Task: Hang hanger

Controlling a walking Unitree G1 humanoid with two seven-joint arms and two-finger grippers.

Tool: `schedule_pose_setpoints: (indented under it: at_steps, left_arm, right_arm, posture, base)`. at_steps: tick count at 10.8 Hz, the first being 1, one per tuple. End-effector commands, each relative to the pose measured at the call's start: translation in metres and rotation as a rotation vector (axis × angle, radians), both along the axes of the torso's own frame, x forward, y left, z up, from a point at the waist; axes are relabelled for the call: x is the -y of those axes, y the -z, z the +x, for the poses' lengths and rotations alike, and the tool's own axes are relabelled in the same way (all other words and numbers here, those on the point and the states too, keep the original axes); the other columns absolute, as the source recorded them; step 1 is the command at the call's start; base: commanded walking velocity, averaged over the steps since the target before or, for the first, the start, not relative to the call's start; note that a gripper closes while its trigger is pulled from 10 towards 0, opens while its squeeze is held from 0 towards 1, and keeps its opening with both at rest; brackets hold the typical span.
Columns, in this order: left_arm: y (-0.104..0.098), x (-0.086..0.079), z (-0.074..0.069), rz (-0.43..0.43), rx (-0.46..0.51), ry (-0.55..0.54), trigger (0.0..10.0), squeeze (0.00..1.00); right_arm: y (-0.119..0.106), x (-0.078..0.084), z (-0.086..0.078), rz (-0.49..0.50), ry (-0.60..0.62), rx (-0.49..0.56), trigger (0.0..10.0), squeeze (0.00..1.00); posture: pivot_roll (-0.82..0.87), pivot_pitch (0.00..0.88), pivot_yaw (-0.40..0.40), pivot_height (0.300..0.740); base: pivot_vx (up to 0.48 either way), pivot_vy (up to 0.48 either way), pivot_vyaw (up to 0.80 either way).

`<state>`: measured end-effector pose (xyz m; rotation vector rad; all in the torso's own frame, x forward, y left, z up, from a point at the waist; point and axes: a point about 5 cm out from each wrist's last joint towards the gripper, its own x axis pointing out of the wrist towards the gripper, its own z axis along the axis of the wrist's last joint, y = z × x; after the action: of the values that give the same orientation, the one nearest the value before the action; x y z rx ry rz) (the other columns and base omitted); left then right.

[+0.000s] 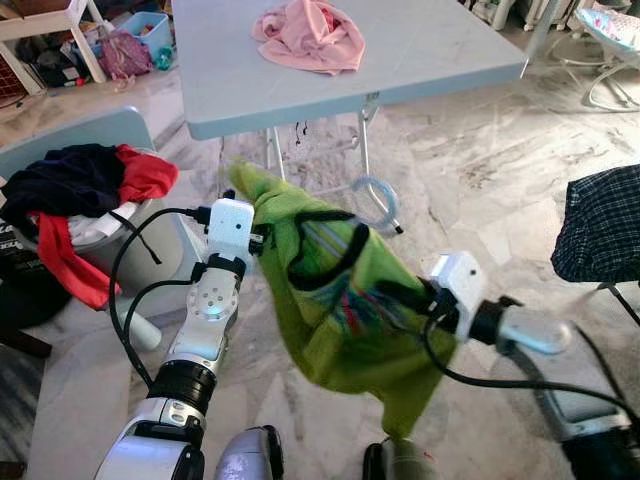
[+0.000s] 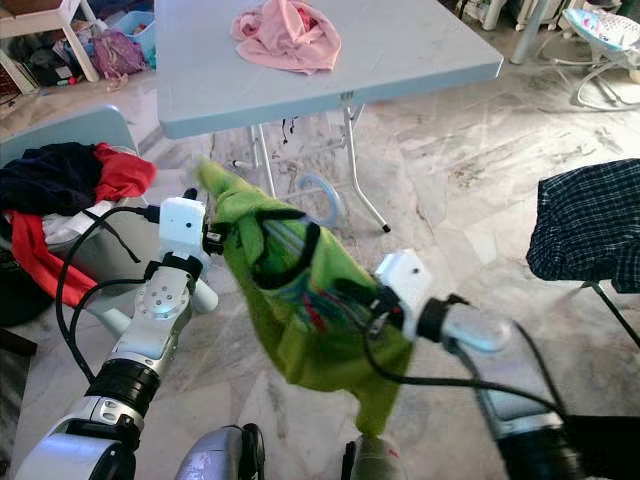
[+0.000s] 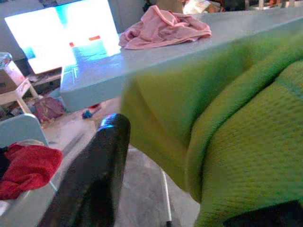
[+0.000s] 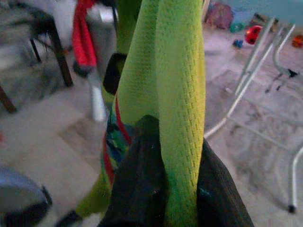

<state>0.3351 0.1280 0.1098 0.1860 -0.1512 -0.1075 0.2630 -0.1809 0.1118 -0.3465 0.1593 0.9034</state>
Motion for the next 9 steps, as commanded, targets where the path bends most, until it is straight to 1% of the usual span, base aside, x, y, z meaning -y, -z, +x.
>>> schedule_pose_setpoints:
  at_steps: [1, 2, 3, 4, 5, 6, 7, 8, 9]
  left_arm:
    - [-0.003, -0.005, 0.002, 0.012, 0.018, -0.024, 0.0, 0.0]
    - [-0.004, -0.006, 0.001, 0.014, 0.023, -0.034, 0.0, 0.0]
    - [-0.004, -0.006, 0.001, 0.016, 0.026, -0.038, 0.0, 0.0]
    - [-0.004, -0.007, 0.001, 0.016, 0.026, -0.041, 0.0, 0.0]
    - [-0.004, -0.007, 0.001, 0.021, 0.027, -0.047, 0.0, 0.0]
    - [-0.004, -0.008, 0.001, 0.021, 0.026, -0.052, 0.0, 0.0]
    - [-0.004, -0.009, 0.001, 0.015, 0.022, -0.06, 0.0, 0.0]
    - [-0.003, -0.009, 0.001, 0.007, 0.016, -0.064, 0.0, 0.0]
    - [0.0, -0.01, 0.001, -0.014, -0.006, -0.072, 0.0, 0.0]
  right_arm:
    - [-0.002, 0.003, 0.001, -0.047, -0.018, 0.021, 10.0, 0.0]
    - [0.006, 0.012, -0.002, -0.14, -0.029, 0.007, 10.0, 0.0]
    - [0.008, 0.016, -0.002, -0.176, -0.028, 0.006, 10.0, 0.0]
    - [0.011, 0.026, -0.005, -0.226, -0.032, -0.006, 10.0, 0.0]
    - [0.01, 0.033, -0.006, -0.244, -0.041, -0.005, 10.0, 0.0]
    - [0.006, 0.045, -0.008, -0.25, -0.038, -0.006, 10.0, 0.0]
    - [-0.001, 0.065, -0.012, -0.267, -0.032, -0.038, 10.0, 0.0]
    - [-0.004, 0.081, -0.019, -0.294, -0.041, -0.086, 10.0, 0.0]
    - [-0.015, 0.1, -0.023, -0.301, -0.037, -0.105, 10.0, 0.0]
  posture:
    - [-0.11, 0.15, 0.025, 0.74]
    - [-0.11, 0.15, 0.025, 0.74]
    - [-0.11, 0.15, 0.025, 0.74]
    - [-0.11, 0.149, 0.025, 0.74]
    - [-0.11, 0.149, 0.025, 0.74]
    - [-0.11, 0.149, 0.025, 0.74]
    - [-0.11, 0.149, 0.025, 0.74]
    - [-0.11, 0.15, 0.025, 0.74]
    - [-0.11, 0.15, 0.025, 0.74]
  base:
    - [0.0, 0.0, 0.0]
    - [0.0, 0.0, 0.0]
    - [0.0, 0.0, 0.0]
    - [0.0, 0.0, 0.0]
    - [0.0, 0.0, 0.0]
    - [0.0, 0.0, 0.0]
    - [0.0, 0.0, 0.0]
    - [0.0, 0.0, 0.0]
    - [0.0, 0.0, 0.0]
